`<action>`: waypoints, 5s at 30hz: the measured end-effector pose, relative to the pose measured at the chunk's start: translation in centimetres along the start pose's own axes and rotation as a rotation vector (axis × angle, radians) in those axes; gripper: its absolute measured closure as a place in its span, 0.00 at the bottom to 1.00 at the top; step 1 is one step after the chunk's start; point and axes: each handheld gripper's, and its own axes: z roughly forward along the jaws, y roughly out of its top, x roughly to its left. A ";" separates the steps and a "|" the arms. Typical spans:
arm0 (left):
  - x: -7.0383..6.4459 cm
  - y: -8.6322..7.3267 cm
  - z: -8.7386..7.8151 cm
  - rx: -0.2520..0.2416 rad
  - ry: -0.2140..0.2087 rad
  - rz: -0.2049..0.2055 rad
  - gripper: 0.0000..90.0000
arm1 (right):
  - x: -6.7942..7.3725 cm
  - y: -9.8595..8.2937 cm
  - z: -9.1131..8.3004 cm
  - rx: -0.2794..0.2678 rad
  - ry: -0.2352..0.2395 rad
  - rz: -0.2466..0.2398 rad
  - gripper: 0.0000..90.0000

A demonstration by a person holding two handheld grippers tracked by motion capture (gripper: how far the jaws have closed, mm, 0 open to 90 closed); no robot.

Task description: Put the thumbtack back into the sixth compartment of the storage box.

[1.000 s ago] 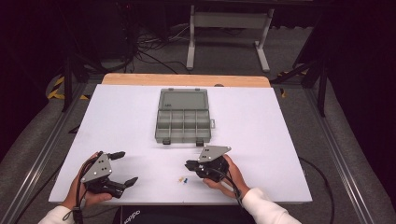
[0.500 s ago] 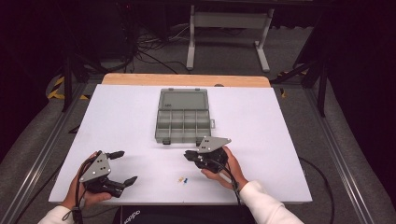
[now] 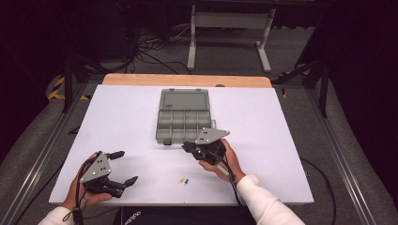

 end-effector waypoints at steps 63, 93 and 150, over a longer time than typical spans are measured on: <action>0.0 0.0 -0.1 -0.007 -0.009 -0.007 0.07 | -4.4 2.9 5.6 0.027 -0.085 0.091 0.93; 0.0 0.0 0.0 -0.001 -0.005 -0.006 0.07 | -4.8 1.3 7.4 0.125 -0.079 0.123 0.93; -0.2 0.1 0.1 0.008 -0.011 -0.001 0.06 | -0.1 0.0 -1.6 0.029 -0.088 -0.011 0.18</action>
